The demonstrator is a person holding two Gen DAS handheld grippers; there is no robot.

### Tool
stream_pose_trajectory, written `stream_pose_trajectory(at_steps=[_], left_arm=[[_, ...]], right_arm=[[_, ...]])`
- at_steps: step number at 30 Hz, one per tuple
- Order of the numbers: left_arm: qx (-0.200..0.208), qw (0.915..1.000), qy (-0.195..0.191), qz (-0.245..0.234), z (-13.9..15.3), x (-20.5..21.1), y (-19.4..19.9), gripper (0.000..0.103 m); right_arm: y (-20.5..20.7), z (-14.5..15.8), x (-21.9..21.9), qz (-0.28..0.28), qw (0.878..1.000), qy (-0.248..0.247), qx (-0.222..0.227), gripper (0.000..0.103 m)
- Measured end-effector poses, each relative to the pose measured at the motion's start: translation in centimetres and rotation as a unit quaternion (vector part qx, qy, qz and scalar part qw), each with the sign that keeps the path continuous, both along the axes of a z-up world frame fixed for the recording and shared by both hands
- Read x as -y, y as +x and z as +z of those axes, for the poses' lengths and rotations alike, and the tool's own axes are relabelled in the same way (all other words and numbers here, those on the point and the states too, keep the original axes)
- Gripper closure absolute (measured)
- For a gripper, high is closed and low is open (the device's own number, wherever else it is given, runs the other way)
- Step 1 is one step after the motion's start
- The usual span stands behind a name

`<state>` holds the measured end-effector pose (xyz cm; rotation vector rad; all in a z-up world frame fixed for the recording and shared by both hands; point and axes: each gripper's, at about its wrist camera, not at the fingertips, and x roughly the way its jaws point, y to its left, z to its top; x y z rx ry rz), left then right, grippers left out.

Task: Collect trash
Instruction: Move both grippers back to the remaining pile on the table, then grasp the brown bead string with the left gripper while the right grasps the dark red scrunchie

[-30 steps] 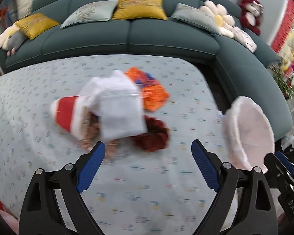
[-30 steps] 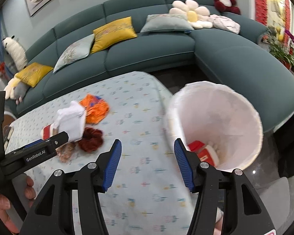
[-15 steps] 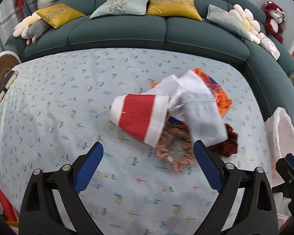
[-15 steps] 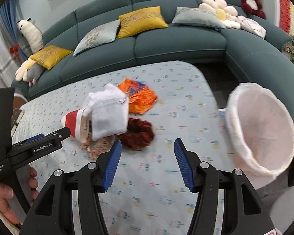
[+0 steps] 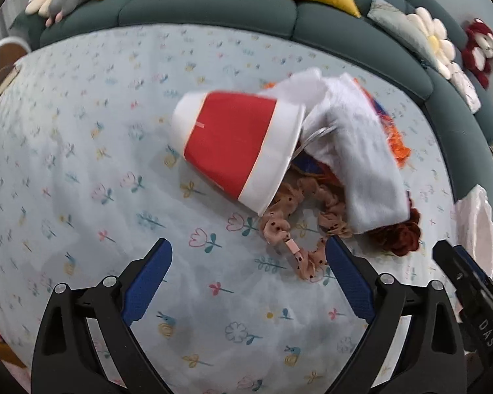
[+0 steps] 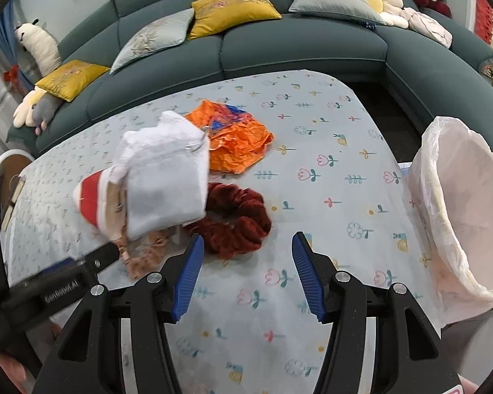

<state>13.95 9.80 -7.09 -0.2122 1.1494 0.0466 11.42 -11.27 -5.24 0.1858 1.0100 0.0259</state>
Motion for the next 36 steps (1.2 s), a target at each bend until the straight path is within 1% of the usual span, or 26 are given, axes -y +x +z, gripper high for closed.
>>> stream_pose_trajectory(at_steps=[2,6,7,9,11,12,13,14,15,16,17,18,19,20,21,22,29,33,36], left_arm=[[-0.005,0.9998,0.0,0.019,-0.6,-0.2,0.4,0.016],[-0.017,0.9992,-0.013,0.034,-1.6,-0.5,1.3,0.023],[-0.02,0.9992,-0.013,0.033,-1.8,-0.5,1.6,0.026],[-0.013,0.9996,-0.002,0.025,-1.9,-0.1,1.9,0.027],[-0.009,0.9998,0.004,0.016,-1.9,0.4,2.1,0.03],[-0.008,0.9999,0.007,0.013,-1.9,0.7,2.1,0.031],[-0.006,0.9999,0.013,0.007,-1.9,1.0,2.1,0.035],[-0.003,0.9998,0.019,0.001,-1.8,1.3,2.0,0.041],[-0.001,0.9998,0.021,-0.003,-1.8,1.5,1.9,0.044],[0.002,0.9997,0.023,-0.01,-1.7,1.8,1.9,0.051],[0.004,0.9996,0.023,-0.015,-1.6,2.0,1.8,0.062],[0.005,0.9996,0.023,-0.018,-1.6,2.3,1.7,0.068],[0.004,0.9995,0.018,-0.025,-1.6,2.7,1.8,0.082],[0.002,0.9995,0.01,-0.029,-1.6,2.9,1.7,0.089],[0.0,0.9995,0.002,-0.032,-1.5,3.0,1.6,0.09],[0.001,0.9994,-0.001,-0.035,-1.4,3.2,1.3,0.093],[0.018,0.9982,0.001,-0.058,0.8,5.1,-0.7,0.094],[0.03,0.9969,-0.002,-0.073,2.5,7.0,-2.3,0.094],[0.039,0.9954,-0.003,-0.088,3.7,9.2,-3.2,0.094]], right_arm=[[0.7,-0.4,0.1,-0.002,1.0,-0.001,-0.002,0.049],[2.0,-1.2,-0.1,-0.003,1.0,-0.002,-0.005,0.05],[2.3,-1.4,-0.2,-0.001,1.0,-0.003,-0.007,0.051],[2.9,-2.1,-0.5,0.001,1.0,-0.008,-0.013,0.053],[3.3,-3.0,-0.7,0.003,1.0,-0.012,-0.023,0.059],[3.4,-3.5,-0.7,0.002,0.999,-0.014,-0.03,0.06],[3.4,-4.1,-0.6,0.0,0.999,-0.011,-0.035,0.062],[3.4,-4.4,-0.4,-0.002,0.999,-0.006,-0.039,0.065],[3.4,-4.6,-0.3,-0.004,0.999,-0.002,-0.039,0.066],[3.2,-4.7,-0.1,-0.006,0.999,0.002,-0.035,0.068],[3.1,-4.7,-0.1,-0.004,0.999,0.003,-0.036,0.077],[2.9,-4.7,-0.1,0.0,0.999,0.005,-0.037,0.082],[2.7,-4.7,-0.2,0.003,0.999,0.005,-0.038,0.084],[2.6,-4.6,-0.1,0.005,0.999,0.004,-0.038,0.086],[2.3,-4.4,-0.1,0.007,0.999,0.003,-0.037,0.087],[1.9,-4.2,0.1,0.007,0.999,0.004,-0.036,0.088],[-1.6,-1.7,2.8,-0.031,0.999,0.027,-0.016,0.088],[-3.4,0.4,4.8,-0.046,0.999,0.027,0.002,0.088],[-4.5,2.0,6.4,-0.053,0.998,0.02,0.018,0.088]])
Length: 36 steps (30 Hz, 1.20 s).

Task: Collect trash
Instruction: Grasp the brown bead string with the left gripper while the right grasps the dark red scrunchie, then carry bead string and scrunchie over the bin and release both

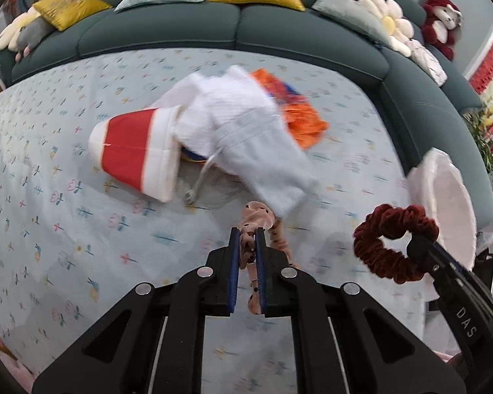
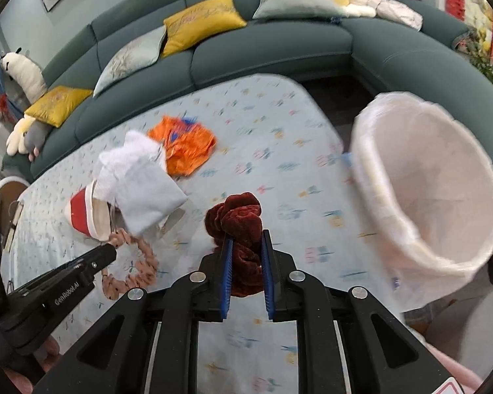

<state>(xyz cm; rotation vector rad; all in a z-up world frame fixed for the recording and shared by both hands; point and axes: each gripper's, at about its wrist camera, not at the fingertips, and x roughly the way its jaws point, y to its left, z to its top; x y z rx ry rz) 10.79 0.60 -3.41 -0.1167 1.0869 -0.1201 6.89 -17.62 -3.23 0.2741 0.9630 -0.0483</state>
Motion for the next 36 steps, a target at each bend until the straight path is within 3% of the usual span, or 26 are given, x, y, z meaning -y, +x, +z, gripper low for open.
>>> stream_pose_trajectory(at_steps=[20,36], left_arm=[[0.043,0.9925,-0.001,-0.114,5.8,14.3,-3.4,0.094],[0.06,0.9744,-0.009,-0.217,7.6,24.7,-2.9,0.094]], right_arm=[[-6.3,5.9,12.4,-0.073,0.996,-0.008,0.056,0.088],[-7.0,5.3,20.6,-0.125,0.99,-0.024,0.054,0.088]])
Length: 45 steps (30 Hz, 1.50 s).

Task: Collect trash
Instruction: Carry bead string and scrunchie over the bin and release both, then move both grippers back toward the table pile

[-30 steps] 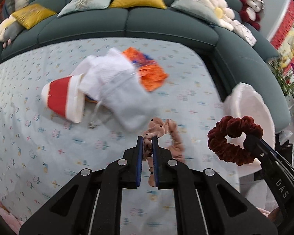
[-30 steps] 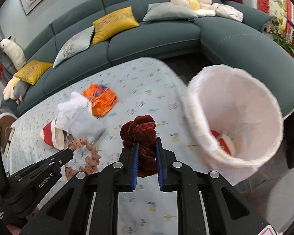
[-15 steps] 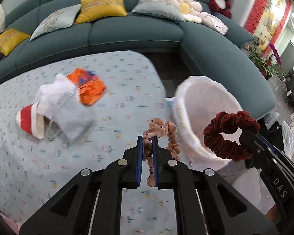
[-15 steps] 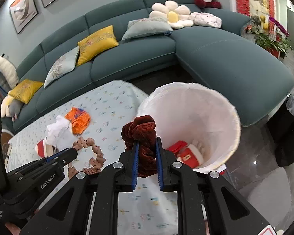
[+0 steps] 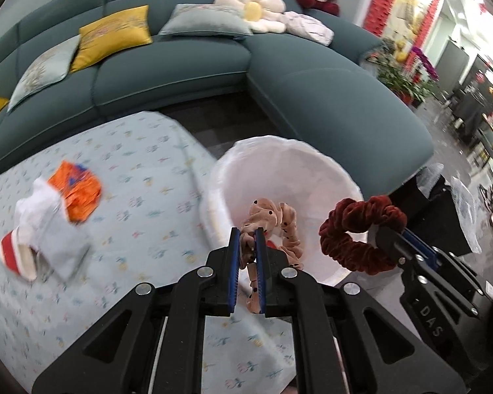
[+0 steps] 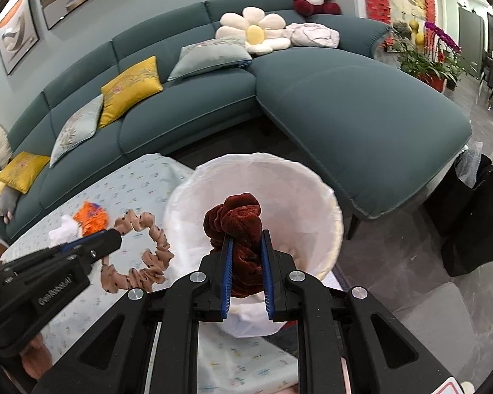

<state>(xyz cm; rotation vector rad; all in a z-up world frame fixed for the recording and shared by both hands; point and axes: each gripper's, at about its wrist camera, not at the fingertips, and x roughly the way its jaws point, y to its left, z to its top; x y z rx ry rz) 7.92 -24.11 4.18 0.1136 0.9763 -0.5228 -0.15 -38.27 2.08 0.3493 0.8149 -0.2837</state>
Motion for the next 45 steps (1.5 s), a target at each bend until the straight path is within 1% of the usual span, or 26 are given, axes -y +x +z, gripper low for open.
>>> stream_pose_trajectory(at_steps=[5,7,8,9,11,12,14,15,22,30,32,33,34,37,39,42,45], left_arm=[[-0.006,0.9998,0.003,-0.017,-0.5,1.9,1.2,0.092],[-0.008,0.9998,0.003,-0.018,-0.8,2.3,1.7,0.088],[-0.008,0.9998,0.004,-0.015,-0.9,2.4,1.9,0.085],[-0.007,0.9999,0.005,-0.012,-1.0,2.5,2.0,0.081],[-0.004,1.0,0.002,0.001,-1.0,2.3,2.2,0.056],[0.001,0.9999,0.002,0.01,-1.0,2.1,2.2,0.053],[0.003,0.9999,0.001,0.012,-1.0,1.8,2.4,0.053],[0.001,0.9999,0.003,0.013,-1.2,1.6,2.4,0.053],[-0.005,0.9994,0.001,0.033,-1.6,-0.3,2.4,0.053],[-0.004,0.998,-0.003,0.063,-1.1,-3.3,2.0,0.052],[-0.003,0.9973,-0.004,0.073,-0.9,-4.4,2.0,0.049],[-0.002,0.9968,-0.005,0.08,-0.8,-5.0,2.0,0.047],[0.0,0.9961,-0.004,0.088,-0.7,-5.8,2.0,0.044],[0.001,0.9946,-0.004,0.104,-0.6,-7.8,1.9,0.043],[0.0,0.9933,-0.004,0.116,-0.6,-9.3,2.0,0.04],[-0.003,0.9902,-0.005,0.14,-0.8,-12.0,2.1,0.039],[-0.005,0.9867,-0.003,0.163,-1.1,-14.6,2.3,0.035]], right_arm=[[0.7,-0.9,1.4,-0.006,1.0,-0.001,-0.01,0.088],[1.1,-1.3,1.6,-0.004,1.0,0.001,-0.012,0.088],[1.3,-1.5,1.6,-0.002,1.0,0.001,-0.013,0.086],[1.4,-1.7,1.6,-0.001,1.0,0.001,-0.014,0.083],[1.8,-1.9,1.3,0.0,1.0,-0.001,-0.016,0.081],[1.9,-2.0,1.3,0.0,1.0,-0.001,-0.017,0.078],[2.0,-2.0,1.0,0.0,1.0,-0.003,-0.013,0.069],[2.0,-1.9,0.9,0.001,1.0,-0.003,-0.011,0.068],[1.8,-1.0,-0.2,0.01,1.0,-0.005,-0.003,0.066],[1.5,-0.1,-2.5,0.028,1.0,-0.01,-0.002,0.063],[1.4,0.2,-3.3,0.033,0.999,-0.011,0.0,0.058],[1.4,0.4,-3.6,0.035,0.999,-0.011,0.001,0.058],[1.5,0.5,-4.1,0.038,0.999,-0.01,0.002,0.058],[1.6,0.8,-5.8,0.052,0.999,-0.011,0.002,0.058],[1.8,0.9,-7.0,0.062,0.998,-0.011,0.001,0.058],[2.0,1.0,-8.9,0.075,0.997,-0.01,-0.001,0.058],[2.4,0.9,-10.9,0.09,0.996,-0.004,-0.003,0.057]])
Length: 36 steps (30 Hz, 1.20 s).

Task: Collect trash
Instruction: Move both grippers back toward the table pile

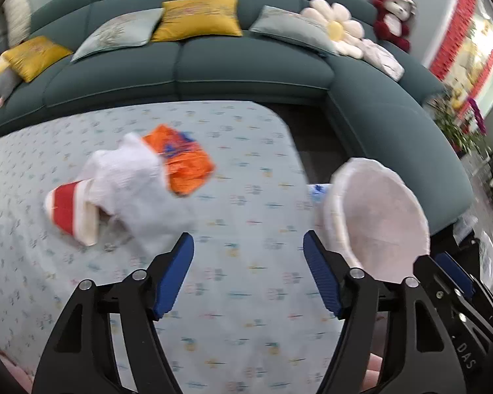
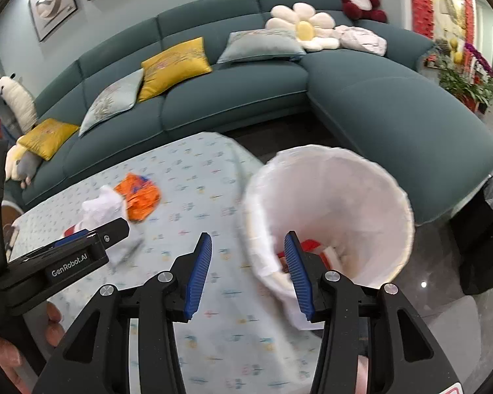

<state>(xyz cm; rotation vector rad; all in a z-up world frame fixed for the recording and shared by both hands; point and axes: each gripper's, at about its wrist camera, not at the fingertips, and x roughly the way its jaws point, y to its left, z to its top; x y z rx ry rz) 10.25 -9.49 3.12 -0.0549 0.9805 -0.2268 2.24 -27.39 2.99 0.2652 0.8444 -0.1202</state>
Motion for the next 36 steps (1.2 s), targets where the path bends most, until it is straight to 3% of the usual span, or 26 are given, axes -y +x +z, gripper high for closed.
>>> stream_pose_trajectory(at_steps=[15,17,26,36], left_arm=[[-0.005,0.9953,0.021,0.094,-1.3,-12.7,0.9,0.025],[-0.009,0.9941,0.023,0.105,-1.9,-14.4,1.1,0.016],[-0.025,0.9937,0.052,0.096,-4.6,-18.7,2.9,0.011],[-0.041,0.992,0.066,0.099,-7.7,-20.2,6.0,0.011]], right_arm=[[2.2,-1.2,-9.9,0.068,0.997,0.009,-0.021,0.048],[2.7,-1.5,-11.1,0.076,0.997,0.007,-0.026,0.048],[5.6,-4.4,-16.4,0.115,0.992,0.007,-0.055,0.045],[9.0,-8.2,-21.1,0.153,0.985,-0.01,-0.083,0.045]])
